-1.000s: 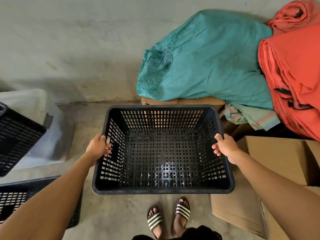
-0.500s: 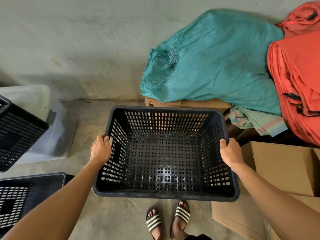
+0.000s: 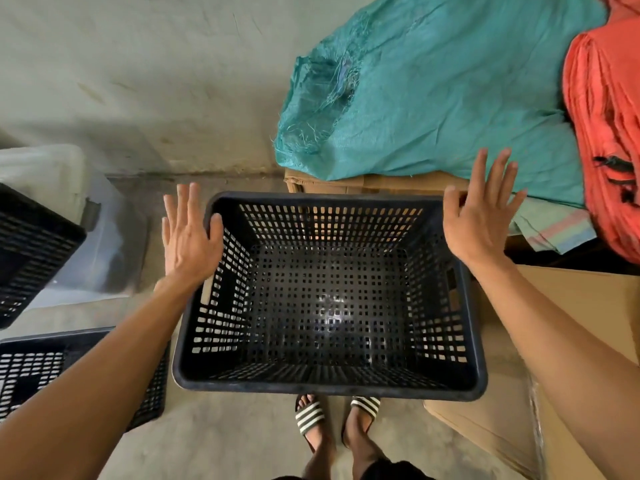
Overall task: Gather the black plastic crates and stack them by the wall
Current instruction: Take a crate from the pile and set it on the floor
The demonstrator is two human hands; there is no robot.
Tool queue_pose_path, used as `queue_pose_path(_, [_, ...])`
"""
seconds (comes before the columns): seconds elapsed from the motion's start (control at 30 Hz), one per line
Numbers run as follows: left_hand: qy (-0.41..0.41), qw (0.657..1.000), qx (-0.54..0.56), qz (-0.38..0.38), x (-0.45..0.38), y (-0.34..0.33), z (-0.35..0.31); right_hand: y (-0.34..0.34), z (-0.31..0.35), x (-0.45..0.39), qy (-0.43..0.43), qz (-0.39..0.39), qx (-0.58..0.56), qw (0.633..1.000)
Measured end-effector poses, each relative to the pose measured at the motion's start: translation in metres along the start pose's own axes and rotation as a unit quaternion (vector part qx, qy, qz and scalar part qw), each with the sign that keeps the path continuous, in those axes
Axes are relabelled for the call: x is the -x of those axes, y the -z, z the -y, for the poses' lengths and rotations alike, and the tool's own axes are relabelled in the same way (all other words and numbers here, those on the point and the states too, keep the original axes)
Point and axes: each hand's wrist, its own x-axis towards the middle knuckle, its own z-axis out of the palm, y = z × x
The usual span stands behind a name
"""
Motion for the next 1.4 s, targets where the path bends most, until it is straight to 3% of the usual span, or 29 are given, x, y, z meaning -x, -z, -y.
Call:
queue_pose_path(0.1, [0.060, 0.996, -0.026, 0.059, 0.032, -0.027, 0.026, -0.036, -0.029, 0.039, -0.034, 0.139, 0.045, 0.989])
queue_pose_path(0.37, [0.050, 0.998, 0.024, 0.040, 0.026, -0.027, 0.030, -0.042, -0.027, 0.031, -0.017, 0.153, 0.028, 0.988])
queue_pose_path(0.53, [0.071, 0.994, 0.032, 0.072, 0.027, -0.025, 0.027, -0.033, -0.022, 0.032, -0.072, 0.196, 0.009, 0.978])
queue_pose_path(0.73, [0.058, 0.997, 0.035, 0.026, 0.040, 0.003, 0.015, 0.006, 0.008, 0.060, -0.038, 0.105, -0.032, 0.993])
queue_pose_path(0.9, [0.026, 0.997, 0.048, -0.049, 0.051, 0.033, 0.002, 0.048, 0.032, 0.067, -0.007, -0.055, -0.075, 0.996])
queue_pose_path(0.97, [0.011, 0.998, 0.032, -0.060, 0.067, 0.032, 0.005, 0.048, 0.025, 0.087, -0.009, -0.078, -0.065, 0.995])
queue_pose_path(1.13, [0.066, 0.996, -0.048, 0.019, 0.149, -0.014, 0.039, 0.007, -0.023, 0.168, -0.047, 0.149, 0.052, 0.986])
queue_pose_path(1.4, [0.087, 0.996, -0.027, 0.019, 0.142, -0.024, 0.045, -0.007, -0.034, 0.162, -0.027, 0.178, 0.083, 0.980])
